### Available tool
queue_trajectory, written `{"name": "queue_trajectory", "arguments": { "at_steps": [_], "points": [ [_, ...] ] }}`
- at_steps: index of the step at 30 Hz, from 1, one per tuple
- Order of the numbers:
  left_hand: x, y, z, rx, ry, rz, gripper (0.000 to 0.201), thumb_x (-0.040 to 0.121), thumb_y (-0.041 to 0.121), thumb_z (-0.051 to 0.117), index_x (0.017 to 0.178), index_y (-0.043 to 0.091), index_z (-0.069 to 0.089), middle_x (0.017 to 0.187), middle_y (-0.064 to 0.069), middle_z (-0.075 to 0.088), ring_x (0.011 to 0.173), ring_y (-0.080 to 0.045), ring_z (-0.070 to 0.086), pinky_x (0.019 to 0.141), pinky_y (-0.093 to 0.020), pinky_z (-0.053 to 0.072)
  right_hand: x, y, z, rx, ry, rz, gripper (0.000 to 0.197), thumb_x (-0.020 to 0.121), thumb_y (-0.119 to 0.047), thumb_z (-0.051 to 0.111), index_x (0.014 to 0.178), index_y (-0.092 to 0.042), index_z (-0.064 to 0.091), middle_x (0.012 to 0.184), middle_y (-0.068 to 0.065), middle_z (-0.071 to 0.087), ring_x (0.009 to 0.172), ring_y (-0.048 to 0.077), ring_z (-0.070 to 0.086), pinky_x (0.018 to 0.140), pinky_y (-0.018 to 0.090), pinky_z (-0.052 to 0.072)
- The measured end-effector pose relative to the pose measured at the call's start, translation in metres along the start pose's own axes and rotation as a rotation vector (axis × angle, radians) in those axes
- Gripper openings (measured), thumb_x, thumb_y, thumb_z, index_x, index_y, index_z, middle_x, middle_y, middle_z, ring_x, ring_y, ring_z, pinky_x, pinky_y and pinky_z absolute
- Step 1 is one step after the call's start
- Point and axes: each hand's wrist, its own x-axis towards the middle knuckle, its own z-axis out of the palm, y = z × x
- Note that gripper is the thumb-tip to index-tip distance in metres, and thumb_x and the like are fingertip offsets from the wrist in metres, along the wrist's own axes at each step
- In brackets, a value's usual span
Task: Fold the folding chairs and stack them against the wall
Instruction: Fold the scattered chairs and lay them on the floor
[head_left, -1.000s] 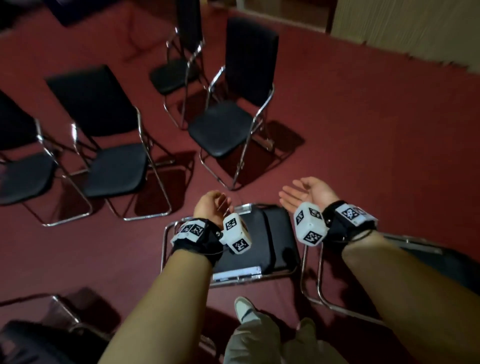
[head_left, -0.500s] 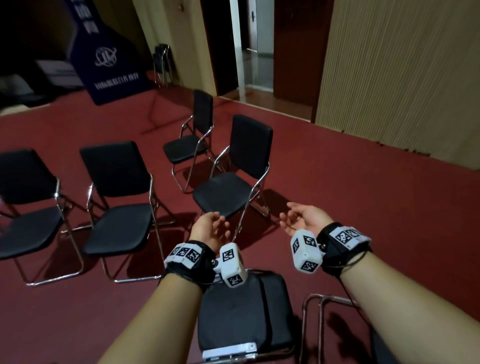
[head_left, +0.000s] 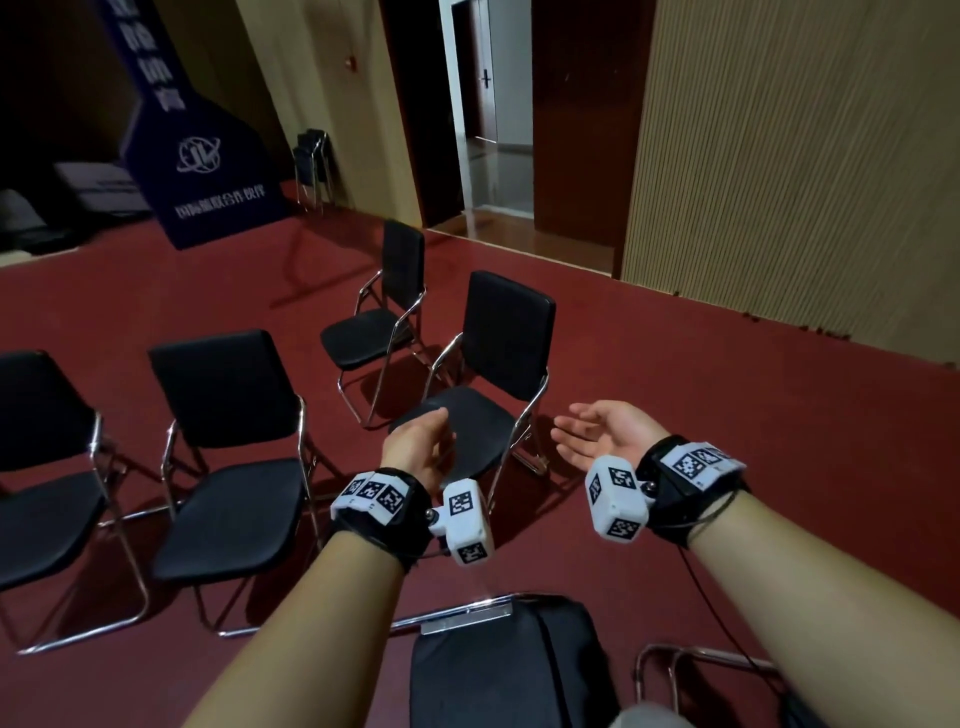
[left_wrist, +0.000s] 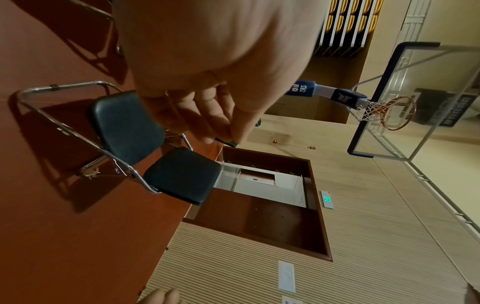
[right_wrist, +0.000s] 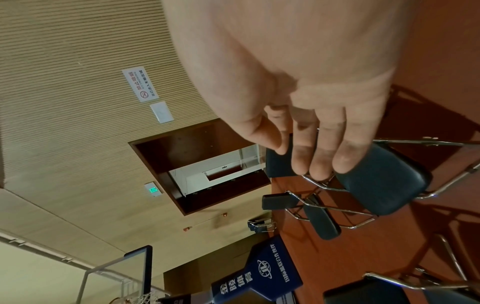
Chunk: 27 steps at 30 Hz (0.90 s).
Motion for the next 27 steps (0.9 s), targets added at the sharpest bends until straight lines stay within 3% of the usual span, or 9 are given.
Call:
{"name": "queue_trajectory", "arguments": {
  "at_steps": [6,8,12,17,22,27],
  "points": [
    [0.034,0.004,0.018,0.018,0.030,0.023,0.020,0.086,0.022,0.079,0.080,0.012,0.062,0.058,0.000,0.063,0.057,-0.015,0.058,0.055,-0.026,0.045,0.035,-0.019,0.004,-0.016,0.011,0.016,0.019,0.094,-0.001,0.038,0.100,-0.008,0.055,0.091,0.013,0.064,0.086,0.029,0.065,0.080,0.039,0.052],
    [0.048,0.003,0.030,0.041,0.034,0.033,0.022,0.087,0.026,0.078,0.080,0.011,0.064,0.054,0.002,0.060,0.052,-0.014,0.055,0.056,-0.026,0.044,0.051,-0.029,0.000,-0.012,0.014,0.027,0.019,0.094,-0.001,0.038,0.100,-0.008,0.055,0.089,0.012,0.063,0.085,0.028,0.065,0.080,0.038,0.052],
    [0.087,0.002,0.059,0.061,0.026,0.023,0.026,0.088,0.028,0.077,0.090,0.005,0.065,0.063,-0.001,0.057,0.050,-0.014,0.053,0.061,-0.028,0.045,0.100,-0.057,-0.009,-0.011,0.020,0.042,0.019,0.095,-0.001,0.038,0.099,-0.008,0.055,0.087,0.011,0.062,0.083,0.027,0.064,0.081,0.037,0.051],
    [0.166,-0.003,0.116,0.190,0.084,0.057,0.037,0.081,0.043,0.080,0.081,0.012,0.059,0.062,-0.001,0.050,0.056,-0.017,0.049,0.063,-0.031,0.042,0.203,-0.111,-0.026,-0.034,0.002,0.083,0.019,0.094,0.000,0.038,0.095,-0.009,0.055,0.086,0.010,0.062,0.082,0.027,0.064,0.077,0.037,0.052],
    [0.275,-0.017,0.213,0.190,0.109,-0.049,0.031,0.084,0.043,0.076,0.087,0.017,0.058,0.081,-0.006,0.056,0.063,-0.017,0.053,0.060,-0.028,0.047,0.342,-0.178,-0.054,-0.009,-0.003,0.145,0.018,0.095,-0.002,0.039,0.096,-0.010,0.055,0.085,0.010,0.062,0.081,0.026,0.064,0.077,0.038,0.051],
    [0.351,-0.019,0.312,0.156,0.133,-0.168,0.027,0.097,0.037,0.062,0.078,0.019,0.052,0.064,0.003,0.051,0.057,-0.012,0.048,0.058,-0.024,0.040,0.440,-0.248,-0.073,0.026,0.030,0.235,0.017,0.095,-0.004,0.039,0.090,-0.011,0.053,0.082,0.011,0.061,0.076,0.026,0.061,0.073,0.037,0.049]
  ]
}}
